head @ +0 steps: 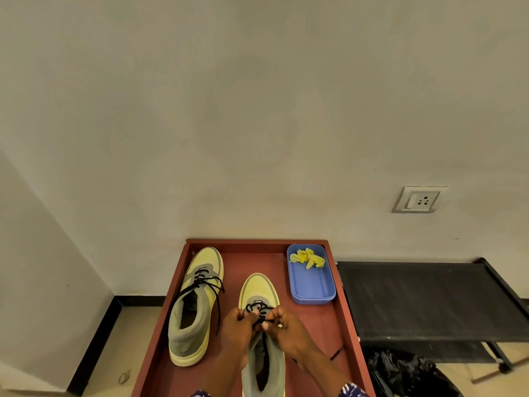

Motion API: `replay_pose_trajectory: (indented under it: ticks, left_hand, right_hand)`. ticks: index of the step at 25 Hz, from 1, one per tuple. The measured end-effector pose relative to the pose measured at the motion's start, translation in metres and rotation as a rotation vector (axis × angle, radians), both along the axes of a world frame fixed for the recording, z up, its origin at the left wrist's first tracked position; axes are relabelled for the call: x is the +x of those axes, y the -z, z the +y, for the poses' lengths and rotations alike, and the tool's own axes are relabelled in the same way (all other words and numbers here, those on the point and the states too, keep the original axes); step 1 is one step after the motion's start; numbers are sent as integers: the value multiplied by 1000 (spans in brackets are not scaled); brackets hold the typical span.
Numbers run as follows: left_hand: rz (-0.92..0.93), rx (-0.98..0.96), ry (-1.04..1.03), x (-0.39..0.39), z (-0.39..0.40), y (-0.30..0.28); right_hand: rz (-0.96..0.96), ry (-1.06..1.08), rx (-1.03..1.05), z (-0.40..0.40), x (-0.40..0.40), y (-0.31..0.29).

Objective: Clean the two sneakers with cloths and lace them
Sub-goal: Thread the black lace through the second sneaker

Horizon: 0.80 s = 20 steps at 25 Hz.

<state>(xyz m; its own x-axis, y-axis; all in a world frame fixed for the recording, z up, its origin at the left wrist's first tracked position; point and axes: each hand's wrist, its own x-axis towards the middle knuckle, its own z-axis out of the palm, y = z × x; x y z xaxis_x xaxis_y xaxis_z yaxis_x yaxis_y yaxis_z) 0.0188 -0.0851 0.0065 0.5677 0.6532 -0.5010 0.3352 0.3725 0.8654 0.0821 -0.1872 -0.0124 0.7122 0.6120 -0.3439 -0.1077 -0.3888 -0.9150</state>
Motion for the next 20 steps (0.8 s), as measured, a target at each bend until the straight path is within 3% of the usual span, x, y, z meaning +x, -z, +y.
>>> replay_pose_trajectory:
  ticks: [4,7,13,20]
  left_hand:
    - [21,195,61,-1,3,-1]
    - [113,448,256,-6,5,2]
    - [85,834,697,-19,8,-13]
    - [118,854,622,-16,3,-1]
  right_hand:
    - [-53,11,-21,1,0,-2]
    - [-69,32,-25,0,0,-3]
    - [-183,-33,-102,-4,1,-9]
    - [-354,-144,-192,-7,-6,-27]
